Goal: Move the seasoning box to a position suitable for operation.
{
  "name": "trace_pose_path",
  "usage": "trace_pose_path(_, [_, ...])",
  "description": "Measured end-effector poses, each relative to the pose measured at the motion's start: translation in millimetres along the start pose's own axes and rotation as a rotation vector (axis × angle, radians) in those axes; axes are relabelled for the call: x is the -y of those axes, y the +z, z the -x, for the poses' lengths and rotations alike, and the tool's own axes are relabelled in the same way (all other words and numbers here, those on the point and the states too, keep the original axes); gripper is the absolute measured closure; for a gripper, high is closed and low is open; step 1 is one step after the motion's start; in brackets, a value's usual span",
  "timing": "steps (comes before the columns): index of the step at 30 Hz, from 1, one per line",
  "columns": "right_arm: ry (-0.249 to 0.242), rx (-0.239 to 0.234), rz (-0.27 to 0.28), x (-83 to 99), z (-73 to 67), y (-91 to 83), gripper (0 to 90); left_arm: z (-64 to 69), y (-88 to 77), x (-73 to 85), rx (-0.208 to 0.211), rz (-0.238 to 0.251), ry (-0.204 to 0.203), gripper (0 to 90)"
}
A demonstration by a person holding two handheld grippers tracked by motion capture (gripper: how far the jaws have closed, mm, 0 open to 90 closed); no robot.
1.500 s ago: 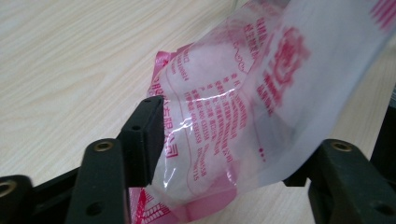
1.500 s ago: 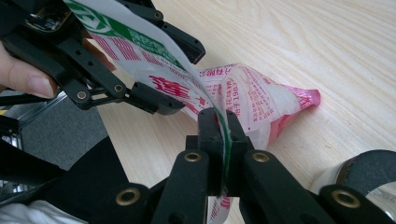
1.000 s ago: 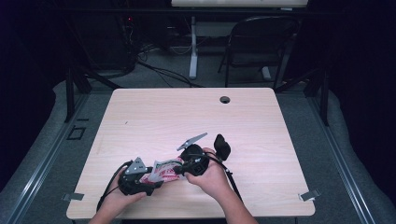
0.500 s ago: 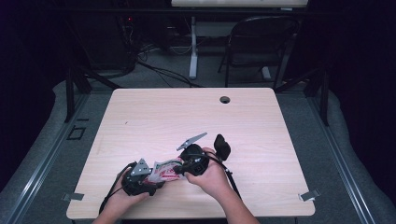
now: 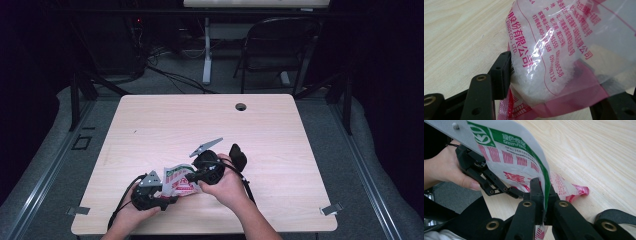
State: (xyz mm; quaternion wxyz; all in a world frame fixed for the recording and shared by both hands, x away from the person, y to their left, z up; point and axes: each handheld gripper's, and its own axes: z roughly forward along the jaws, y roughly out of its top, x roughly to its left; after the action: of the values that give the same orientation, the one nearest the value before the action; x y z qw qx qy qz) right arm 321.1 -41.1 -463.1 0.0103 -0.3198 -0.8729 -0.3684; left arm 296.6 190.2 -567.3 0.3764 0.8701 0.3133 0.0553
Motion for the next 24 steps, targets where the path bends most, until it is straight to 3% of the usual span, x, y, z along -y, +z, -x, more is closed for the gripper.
trace_pose_path(7, [-0.003, 0.004, -0.005, 0.2, -1.2, 0.0, 90.0, -2.6, 4.7, 0.4, 0.023, 0.014, -0.058, 37.6])
trace_pose_path(24, [0.003, 0.009, 0.007, 4.7, -2.4, -0.5, 90.0, -0.4, 20.9, -2.2, 0.022, 0.012, -0.047, 31.9])
